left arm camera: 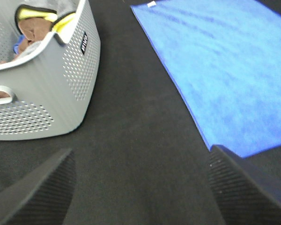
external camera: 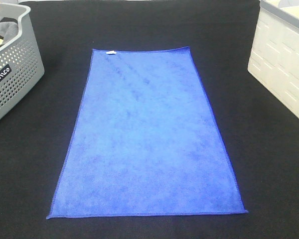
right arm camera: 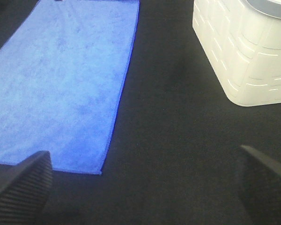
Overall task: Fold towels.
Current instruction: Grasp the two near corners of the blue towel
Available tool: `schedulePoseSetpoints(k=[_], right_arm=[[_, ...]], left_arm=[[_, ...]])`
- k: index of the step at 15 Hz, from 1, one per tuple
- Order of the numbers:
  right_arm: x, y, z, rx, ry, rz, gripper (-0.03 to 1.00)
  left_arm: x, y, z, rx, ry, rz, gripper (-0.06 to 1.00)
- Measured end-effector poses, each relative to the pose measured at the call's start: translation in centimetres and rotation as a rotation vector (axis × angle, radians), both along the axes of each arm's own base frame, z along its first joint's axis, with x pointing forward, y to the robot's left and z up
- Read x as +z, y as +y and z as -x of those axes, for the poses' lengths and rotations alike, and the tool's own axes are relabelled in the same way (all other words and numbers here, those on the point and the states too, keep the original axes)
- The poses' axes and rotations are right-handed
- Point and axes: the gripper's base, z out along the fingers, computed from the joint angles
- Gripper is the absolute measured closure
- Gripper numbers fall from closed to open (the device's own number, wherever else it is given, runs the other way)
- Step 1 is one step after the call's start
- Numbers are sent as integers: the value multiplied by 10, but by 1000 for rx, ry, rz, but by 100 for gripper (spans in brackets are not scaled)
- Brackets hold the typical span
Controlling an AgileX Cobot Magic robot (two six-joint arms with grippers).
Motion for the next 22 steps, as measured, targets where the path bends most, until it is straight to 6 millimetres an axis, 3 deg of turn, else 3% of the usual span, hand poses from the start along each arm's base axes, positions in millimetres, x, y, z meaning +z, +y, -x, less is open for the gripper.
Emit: schedulePoseSetpoints(k=[3,6,7,10,13,14,19,22], right_arm=[[3,-1,-10,-28,32,-44,-2],[12,-2,-40,-48,103,-67,-1],[12,-2,-40,-48,103,-67,-1],[19,-2,-82,-67,244,-117,0],[14,-1,-123,-67,423,-156,1],[4,0,-142,-68,519,-183,1],[-48,11,-200,12,775,-292,1],[-68,15,-216,46,832,-326,3]], left_arm=[[4,3,-3,59,-16,63,20],[10,4,-26,133,35,214,20],[10,4,-26,133,35,214,20],[8,-1,-65,141,208,339,20],[-7,-7,-106,145,436,445,20],[-17,-10,-125,131,527,467,20],[-63,-18,-186,53,717,519,20],[-86,-20,-204,32,784,544,20]])
